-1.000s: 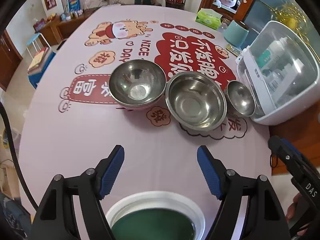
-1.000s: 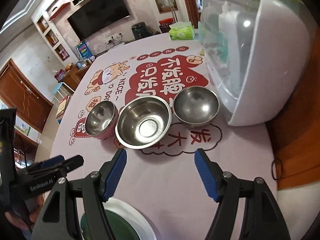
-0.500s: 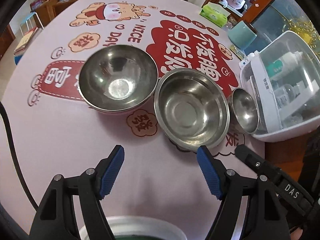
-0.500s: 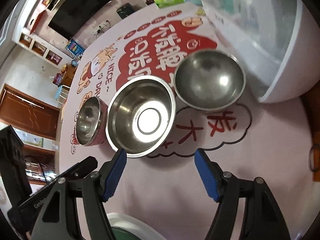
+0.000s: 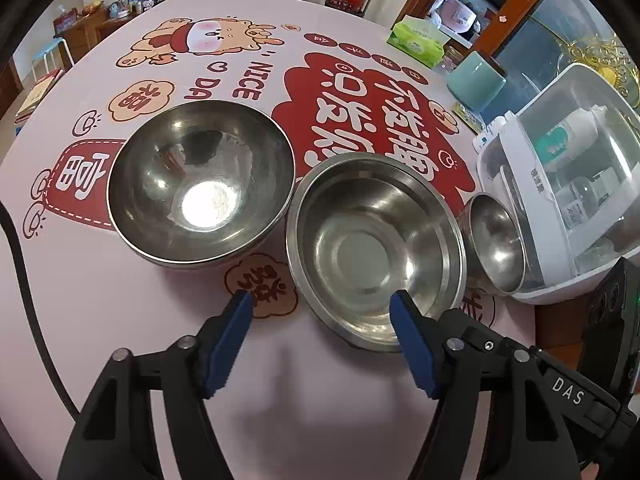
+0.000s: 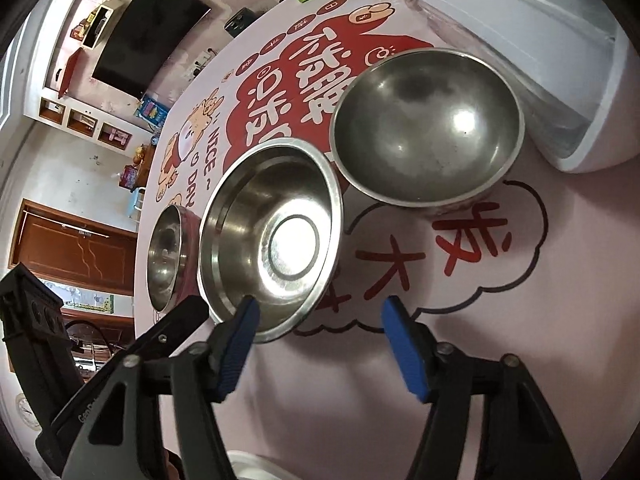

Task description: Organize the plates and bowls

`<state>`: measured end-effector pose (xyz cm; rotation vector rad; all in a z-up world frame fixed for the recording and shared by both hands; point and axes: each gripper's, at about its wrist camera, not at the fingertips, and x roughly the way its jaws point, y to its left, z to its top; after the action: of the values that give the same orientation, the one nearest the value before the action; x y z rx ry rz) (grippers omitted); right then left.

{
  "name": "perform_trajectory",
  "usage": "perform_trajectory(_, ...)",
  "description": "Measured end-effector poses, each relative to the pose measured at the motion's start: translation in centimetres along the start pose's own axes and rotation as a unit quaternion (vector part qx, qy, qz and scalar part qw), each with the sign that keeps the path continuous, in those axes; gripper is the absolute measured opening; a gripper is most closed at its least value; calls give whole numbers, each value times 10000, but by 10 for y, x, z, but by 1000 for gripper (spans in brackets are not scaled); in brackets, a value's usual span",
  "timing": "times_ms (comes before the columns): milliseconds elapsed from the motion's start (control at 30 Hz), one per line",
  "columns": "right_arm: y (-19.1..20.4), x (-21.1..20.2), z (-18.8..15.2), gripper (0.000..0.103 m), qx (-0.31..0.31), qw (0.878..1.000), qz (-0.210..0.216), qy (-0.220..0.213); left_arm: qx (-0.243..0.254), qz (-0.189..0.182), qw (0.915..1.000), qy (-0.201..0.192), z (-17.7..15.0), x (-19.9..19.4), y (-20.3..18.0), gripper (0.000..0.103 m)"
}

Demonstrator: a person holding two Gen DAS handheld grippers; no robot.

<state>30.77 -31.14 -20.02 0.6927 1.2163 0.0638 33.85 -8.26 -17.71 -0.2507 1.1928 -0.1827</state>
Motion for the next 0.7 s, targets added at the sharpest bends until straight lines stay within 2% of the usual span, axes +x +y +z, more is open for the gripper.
perform_trajectory(100,-1,4,2,46,-16,10000,18,0,-29,-24,10000,12,0,6,2,60)
perform_trajectory(200,-2,9,3,40,-30,10000,21,46,-15,-1,10000,60,0,13,2,47)
perform_trajectory(267,-3,10,4,37,-40,9999,75,62,-30,17,10000,65,0,15,3,46)
perform_trajectory(367,0,10,4,28,-117,9998,163,47,-44,-24,10000,47,0,17,4,36)
perform_trajectory(433,2,9,3,22,-174,9996,203,34,1,-41,10000,53,-1,18,3,25)
perform_trajectory(500,5,9,2,18,-236,9995,232,28,34,-31,10000,65,-2,18,3,23)
perform_trajectory(700,4,8,1,18,-272,9994,211,23,2,10,10000,68,-5,17,3,19)
